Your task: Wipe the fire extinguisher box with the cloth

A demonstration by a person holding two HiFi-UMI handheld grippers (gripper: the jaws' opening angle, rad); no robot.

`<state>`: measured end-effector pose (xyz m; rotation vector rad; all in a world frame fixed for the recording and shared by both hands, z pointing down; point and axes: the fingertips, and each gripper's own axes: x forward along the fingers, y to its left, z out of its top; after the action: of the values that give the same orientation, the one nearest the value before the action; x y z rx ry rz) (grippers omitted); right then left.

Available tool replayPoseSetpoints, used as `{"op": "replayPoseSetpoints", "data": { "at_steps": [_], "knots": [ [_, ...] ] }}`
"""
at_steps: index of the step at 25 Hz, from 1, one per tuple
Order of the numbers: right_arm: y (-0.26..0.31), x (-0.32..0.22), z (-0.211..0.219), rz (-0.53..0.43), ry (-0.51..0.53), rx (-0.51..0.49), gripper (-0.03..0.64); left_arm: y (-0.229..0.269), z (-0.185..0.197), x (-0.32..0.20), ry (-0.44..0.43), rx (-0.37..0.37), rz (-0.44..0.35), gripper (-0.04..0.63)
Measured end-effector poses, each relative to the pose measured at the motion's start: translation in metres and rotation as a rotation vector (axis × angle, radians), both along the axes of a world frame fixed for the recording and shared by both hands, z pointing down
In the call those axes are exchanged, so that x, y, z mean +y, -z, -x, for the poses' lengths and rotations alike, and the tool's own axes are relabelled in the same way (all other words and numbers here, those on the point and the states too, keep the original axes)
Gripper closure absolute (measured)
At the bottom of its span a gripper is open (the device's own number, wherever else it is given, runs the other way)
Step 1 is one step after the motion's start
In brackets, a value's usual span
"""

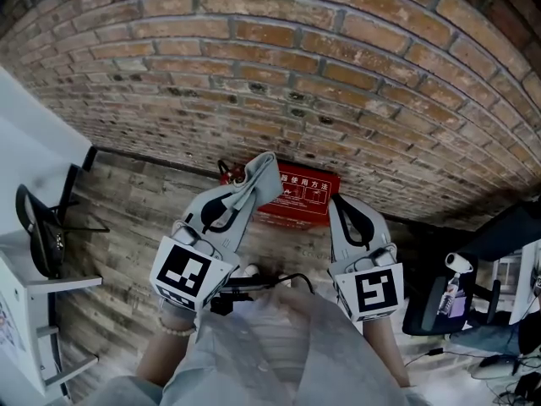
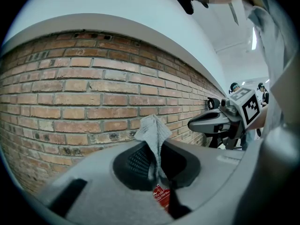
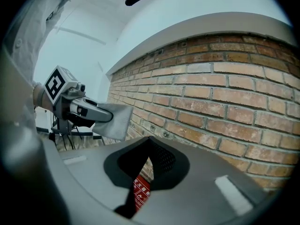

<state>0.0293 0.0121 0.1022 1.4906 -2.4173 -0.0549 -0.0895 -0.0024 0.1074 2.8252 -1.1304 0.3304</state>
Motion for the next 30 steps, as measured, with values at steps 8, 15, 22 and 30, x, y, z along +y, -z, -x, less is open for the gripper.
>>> {"op": "replayPoseSetpoints", "data": {
  "at_steps": [8,15,22,30],
  "knots": [
    [-0.0025,0.0022,-0.0003,0.007,-0.006,0.007,0.607,-0.0001,-0.0005,0.0016,-0.005,0.001,0.006,0.581],
    [-0.0043,0.0046,0.0002,0.009,0.002,0.015,0.607,-0.0022,-0.0018,0.0038,-0.006,0.001,0.009,0.581],
    [-0.0047,0.0058,0.0031,0.008,0.002,0.008,0.607,-0.0045,-0.0013,0.0054,-0.004,0.006,0.016,0.581],
    [-0.0078,0.0071,0.0031,0.027,-0.002,0.027,0.607,-0.0042,-0.0003,0.0054,-0.005,-0.003,0.014,0.581]
  ]
}}
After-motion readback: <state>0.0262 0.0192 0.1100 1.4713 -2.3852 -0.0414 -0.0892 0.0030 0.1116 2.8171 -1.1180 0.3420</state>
